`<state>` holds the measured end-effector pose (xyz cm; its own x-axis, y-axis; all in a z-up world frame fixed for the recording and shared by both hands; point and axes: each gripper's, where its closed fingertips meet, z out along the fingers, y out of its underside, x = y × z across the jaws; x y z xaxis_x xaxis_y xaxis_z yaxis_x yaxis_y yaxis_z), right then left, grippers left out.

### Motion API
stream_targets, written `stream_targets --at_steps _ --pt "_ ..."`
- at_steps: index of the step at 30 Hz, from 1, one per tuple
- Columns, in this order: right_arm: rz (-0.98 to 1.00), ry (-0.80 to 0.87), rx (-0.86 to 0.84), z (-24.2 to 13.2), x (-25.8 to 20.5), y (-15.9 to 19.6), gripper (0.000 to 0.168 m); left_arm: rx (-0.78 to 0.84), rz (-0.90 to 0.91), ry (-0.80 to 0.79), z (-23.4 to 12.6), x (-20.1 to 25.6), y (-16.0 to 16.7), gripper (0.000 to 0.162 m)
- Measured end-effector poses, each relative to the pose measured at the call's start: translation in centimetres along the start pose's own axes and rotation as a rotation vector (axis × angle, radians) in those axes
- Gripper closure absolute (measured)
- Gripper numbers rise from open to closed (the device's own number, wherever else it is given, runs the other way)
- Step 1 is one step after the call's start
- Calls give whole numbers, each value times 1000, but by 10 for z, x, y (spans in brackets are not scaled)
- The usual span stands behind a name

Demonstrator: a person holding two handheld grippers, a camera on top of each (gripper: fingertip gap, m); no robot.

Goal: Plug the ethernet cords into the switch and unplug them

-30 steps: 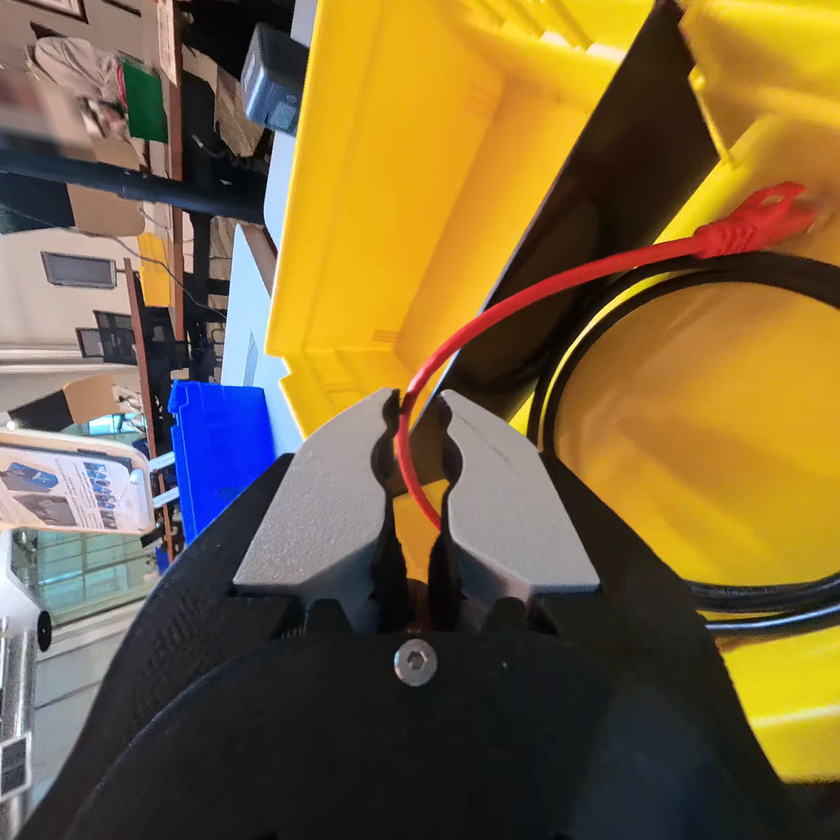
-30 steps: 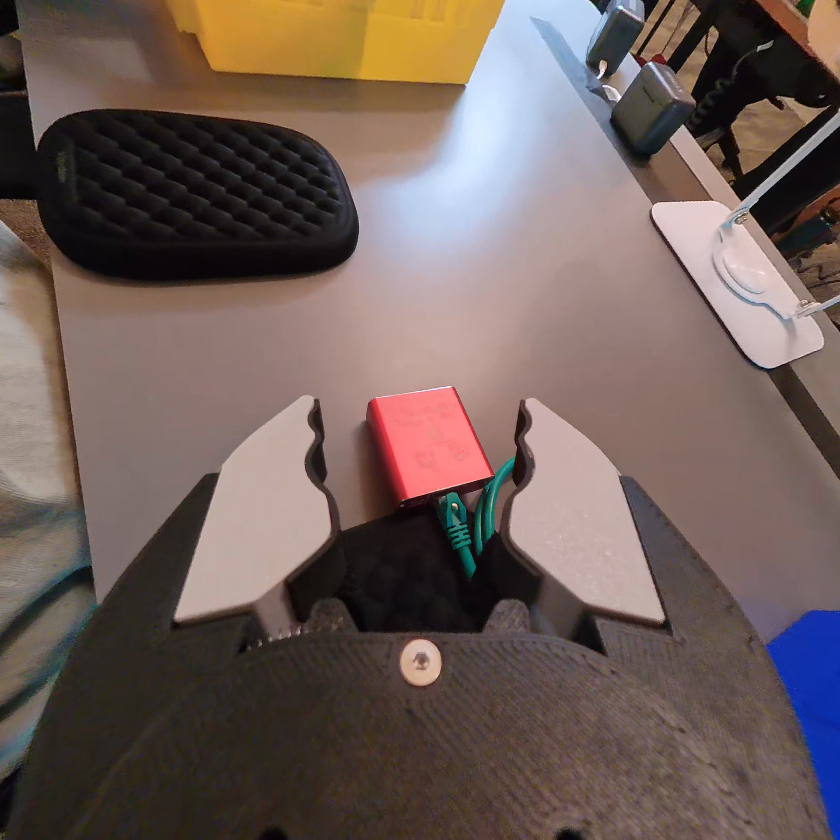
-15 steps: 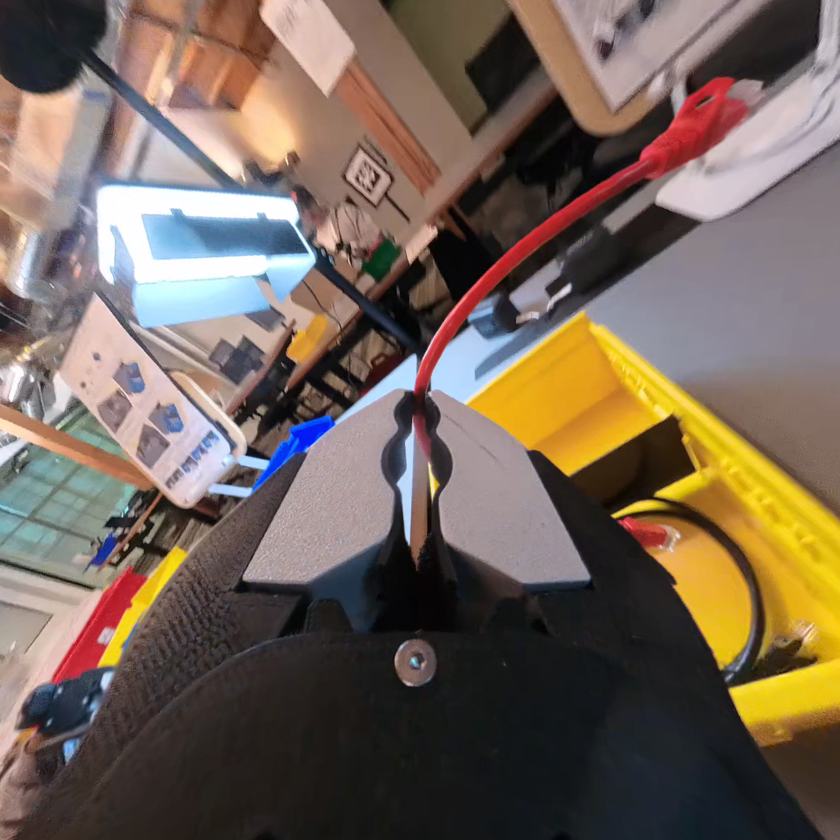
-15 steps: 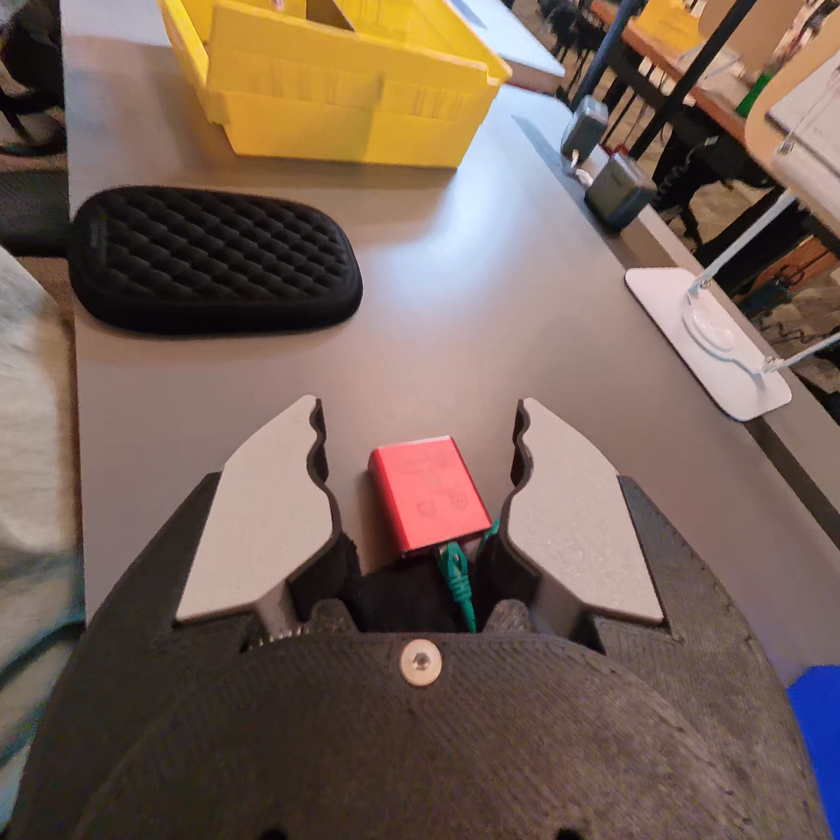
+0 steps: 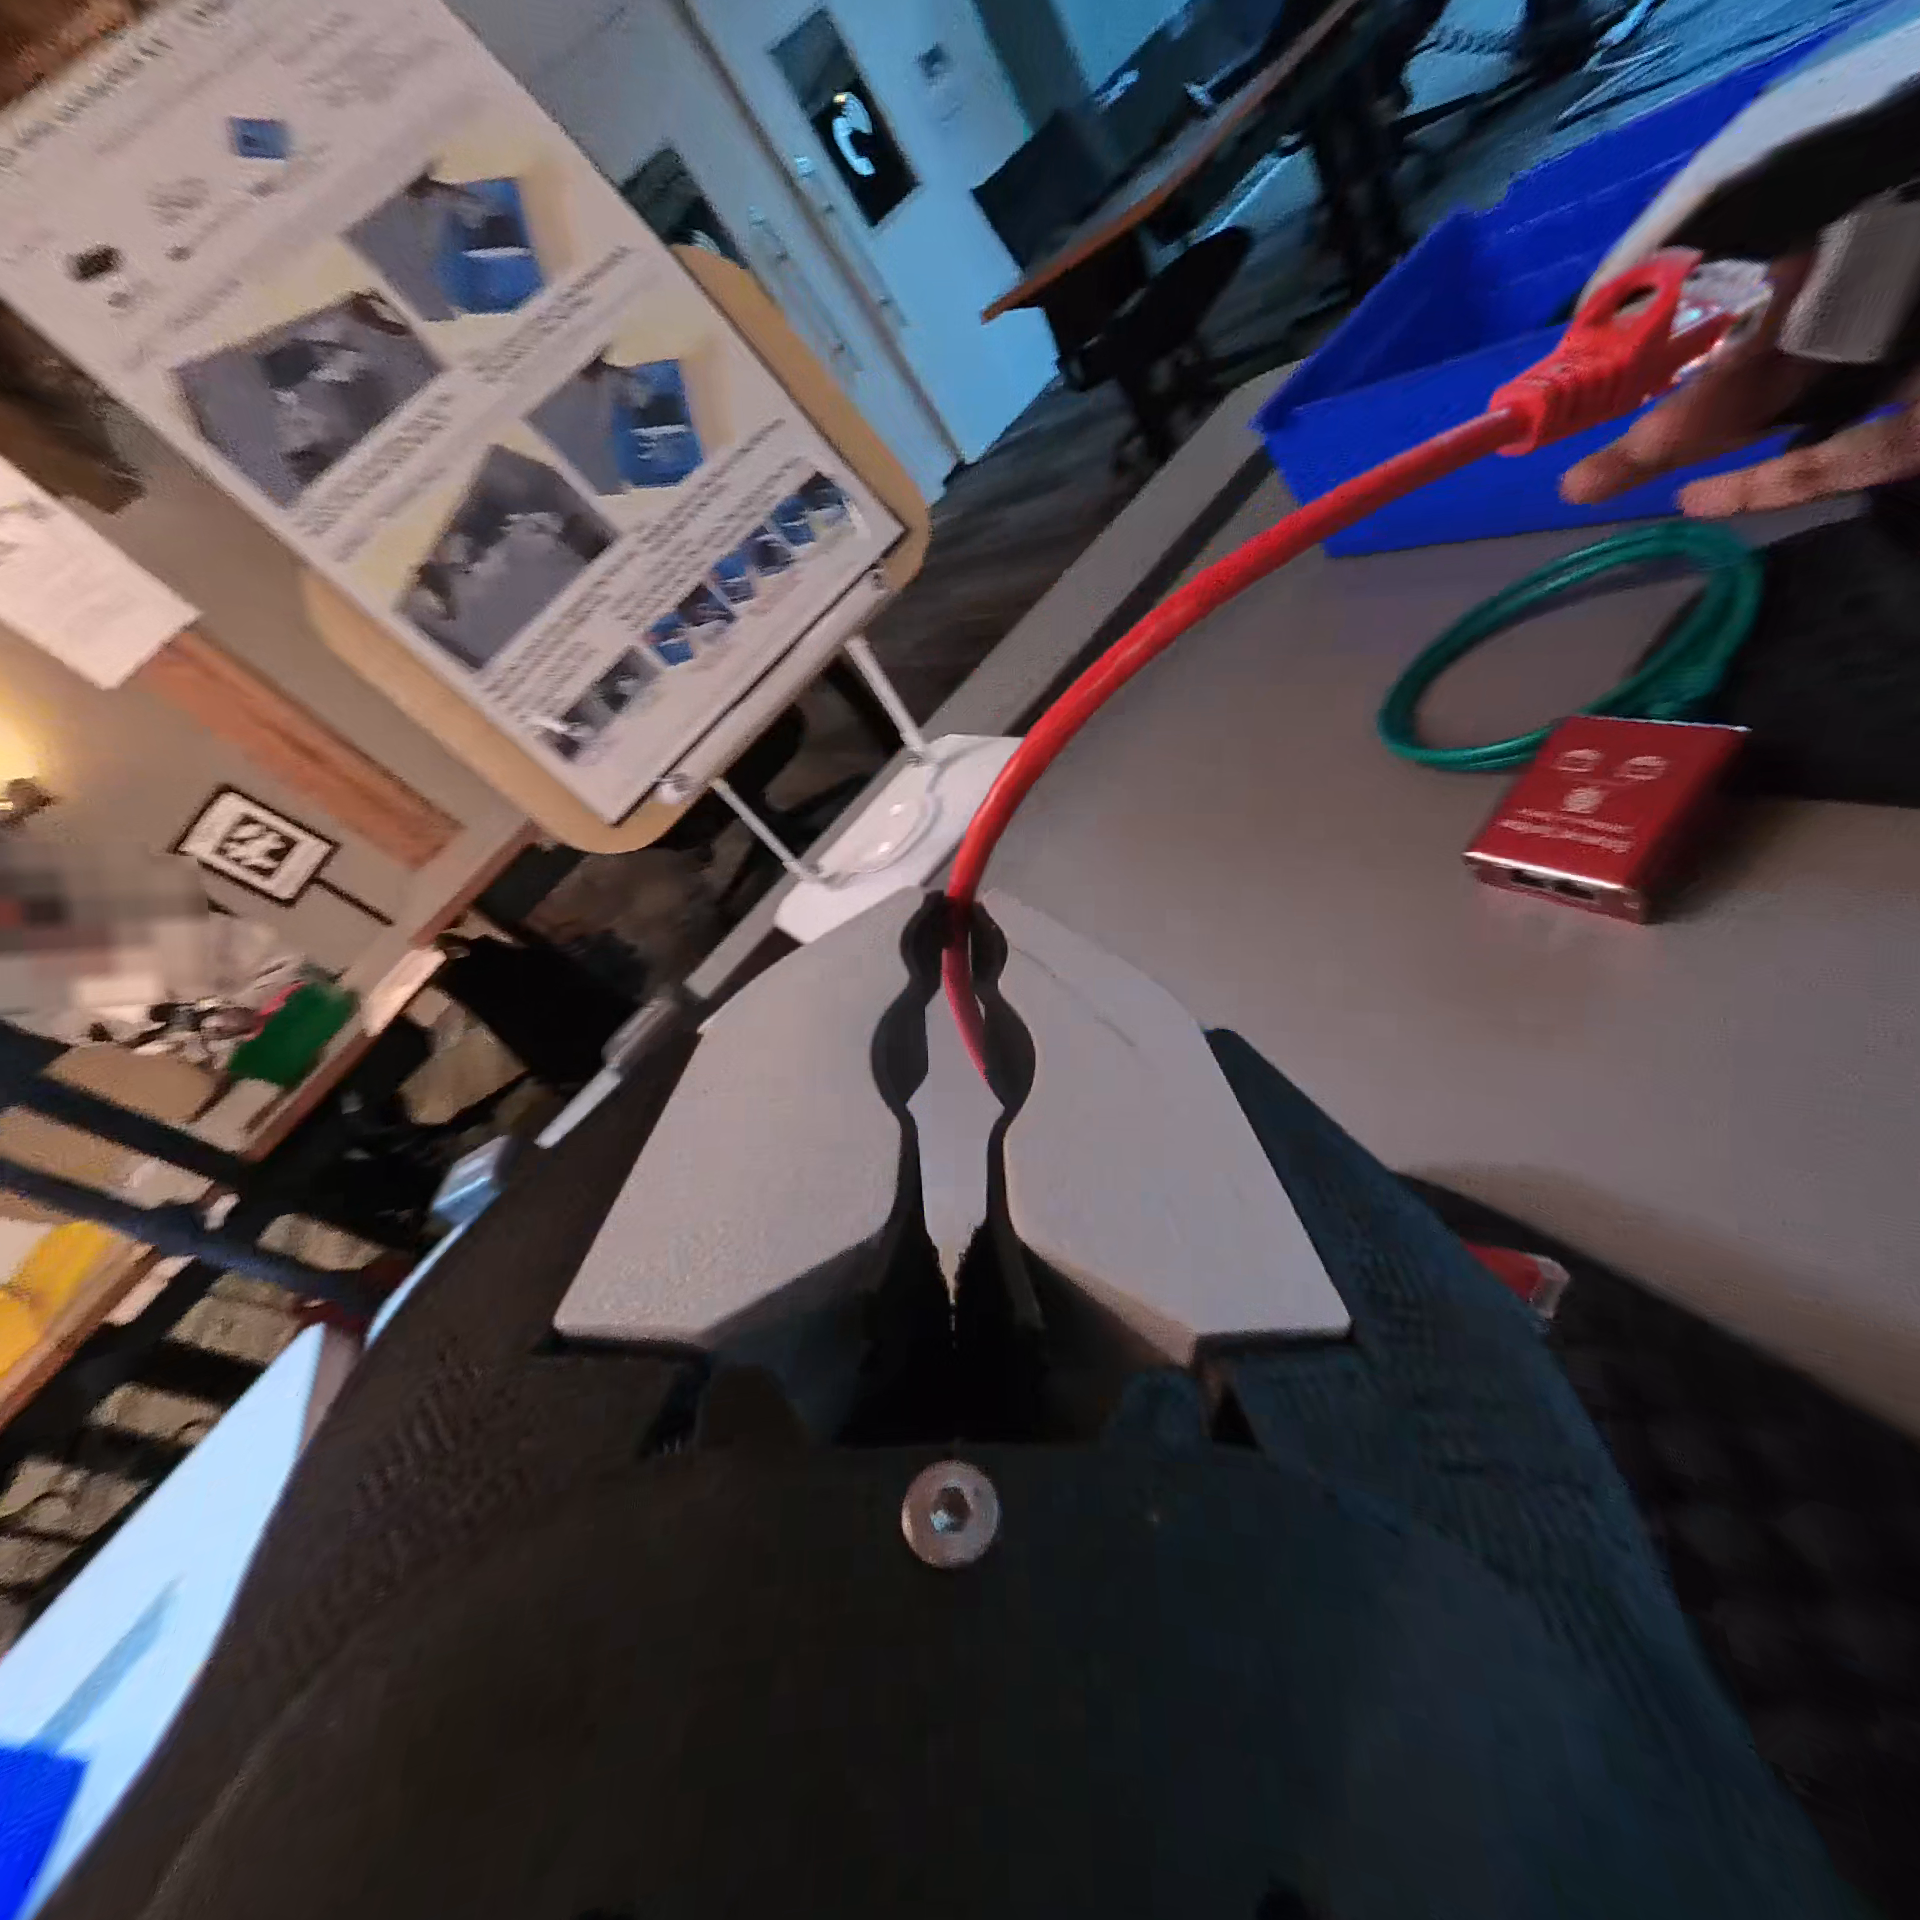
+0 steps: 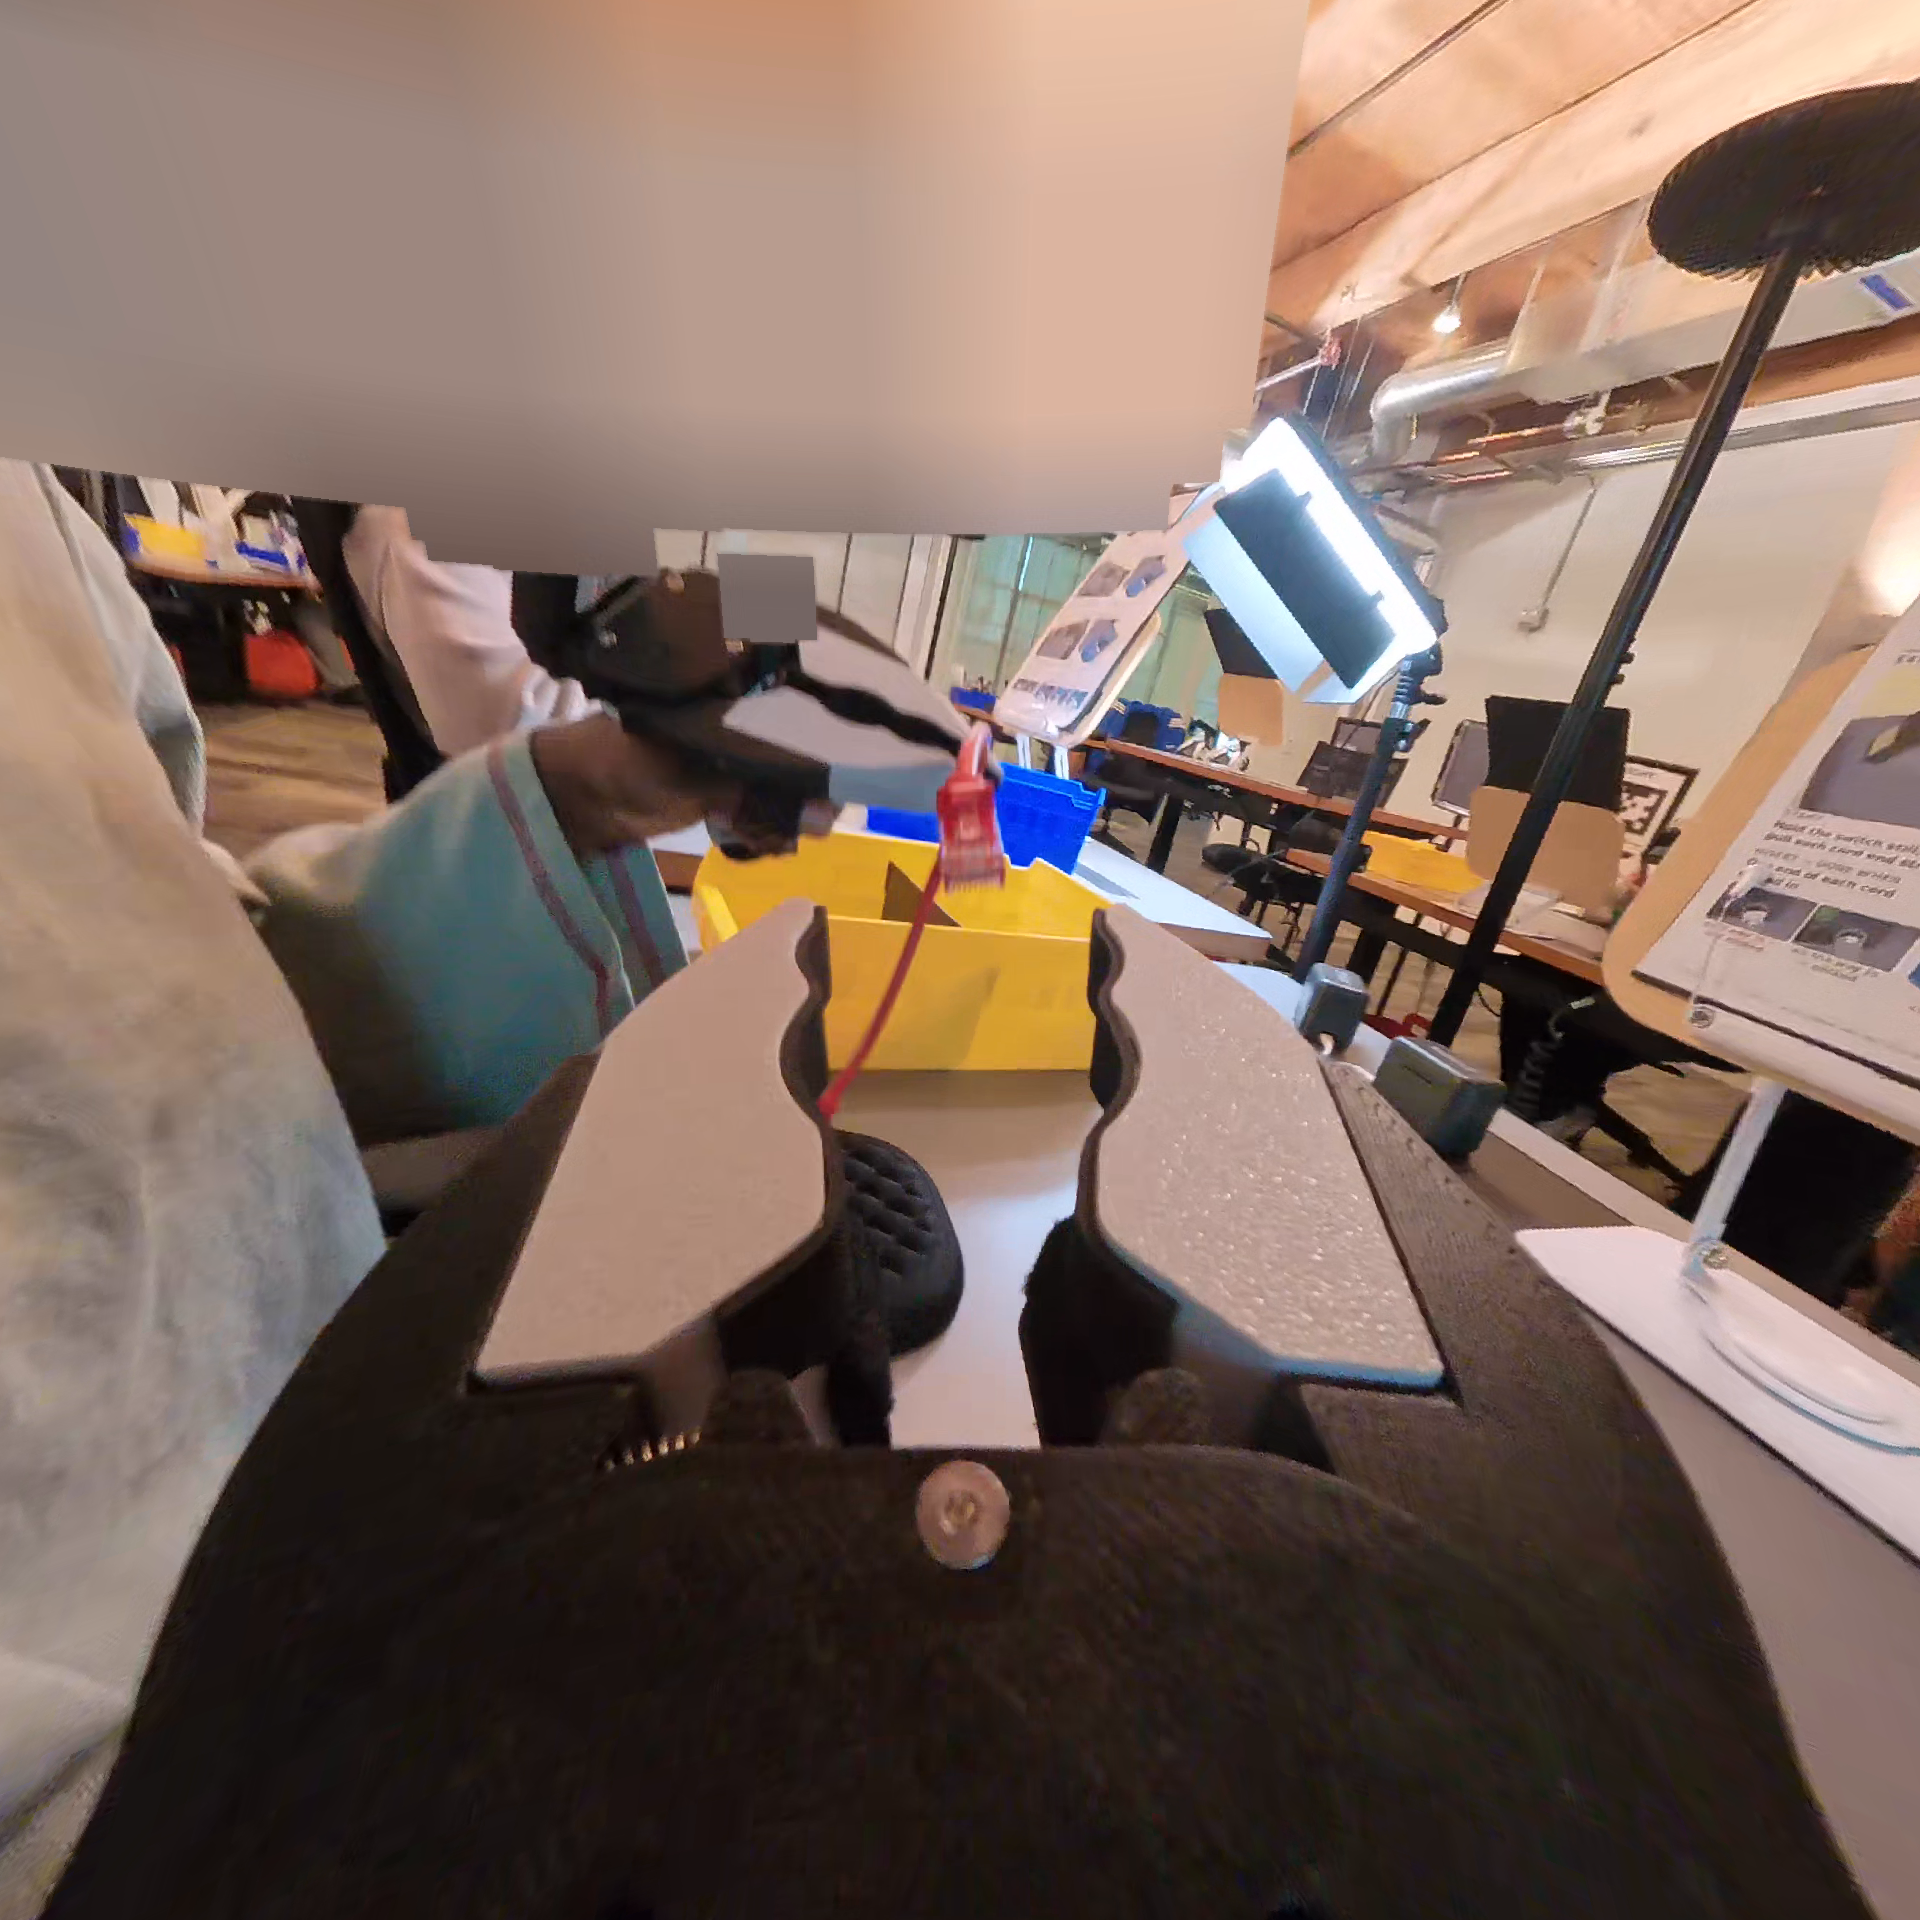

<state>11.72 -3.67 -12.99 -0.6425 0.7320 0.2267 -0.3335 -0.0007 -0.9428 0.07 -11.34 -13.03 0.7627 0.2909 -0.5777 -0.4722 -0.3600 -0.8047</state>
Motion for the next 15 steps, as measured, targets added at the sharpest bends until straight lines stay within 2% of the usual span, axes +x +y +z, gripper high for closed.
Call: stream_targets --at_steps 4,12,15 --pt "30 -18 13 -4 1 -1 128 -8 -29 49 13 18 3 157" --pt "1 -21 -17 -5 1 5 156 6 -70 108 18 31 3 157" --pt "4 -46 1 -8 -2 2 156 29 -63 180 16 40 4 156"
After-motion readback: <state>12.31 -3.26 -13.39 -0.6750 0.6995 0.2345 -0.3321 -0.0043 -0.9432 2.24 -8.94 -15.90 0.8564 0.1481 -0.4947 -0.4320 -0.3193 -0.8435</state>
